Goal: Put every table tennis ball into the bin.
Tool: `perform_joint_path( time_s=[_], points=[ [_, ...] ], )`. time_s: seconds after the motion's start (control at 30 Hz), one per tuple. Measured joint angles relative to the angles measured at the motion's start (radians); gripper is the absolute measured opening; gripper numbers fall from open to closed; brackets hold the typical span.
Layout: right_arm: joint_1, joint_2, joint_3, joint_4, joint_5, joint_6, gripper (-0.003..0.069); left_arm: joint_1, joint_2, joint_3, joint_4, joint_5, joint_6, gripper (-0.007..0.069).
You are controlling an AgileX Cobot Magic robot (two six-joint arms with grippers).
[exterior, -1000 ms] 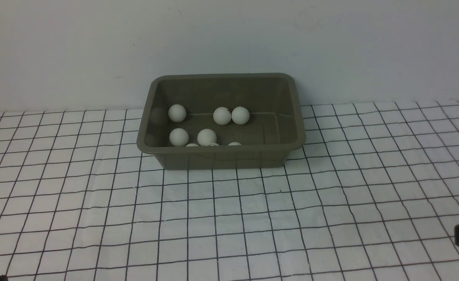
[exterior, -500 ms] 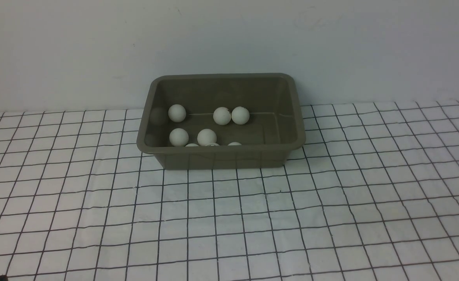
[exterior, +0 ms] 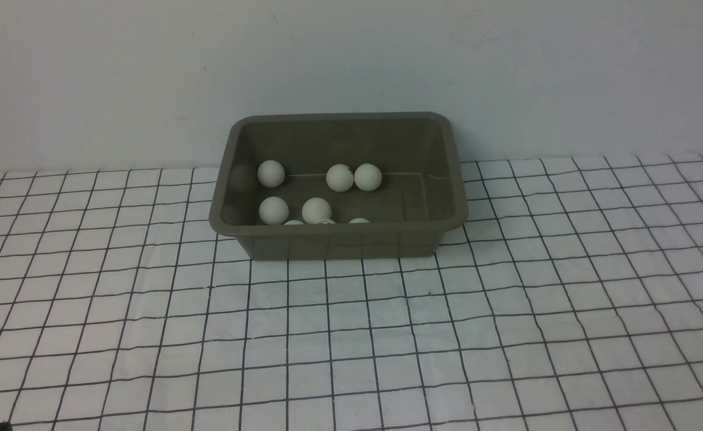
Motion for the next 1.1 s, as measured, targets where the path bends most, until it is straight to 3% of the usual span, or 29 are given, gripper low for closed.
perform_joint_path(
  time_s=[0.47,1.1],
  points=[
    [0.000,-0.098,0.154,-0.006,-0.080,0.000,-0.0010,0.000,0.000,0.000,0.000,0.000,-0.001,-0.0004],
    [0.000,-0.098,0.163,0.011,-0.131,0.001,-0.0010,0.000,0.000,0.000,0.000,0.000,-0.001,-0.0004]
  ],
)
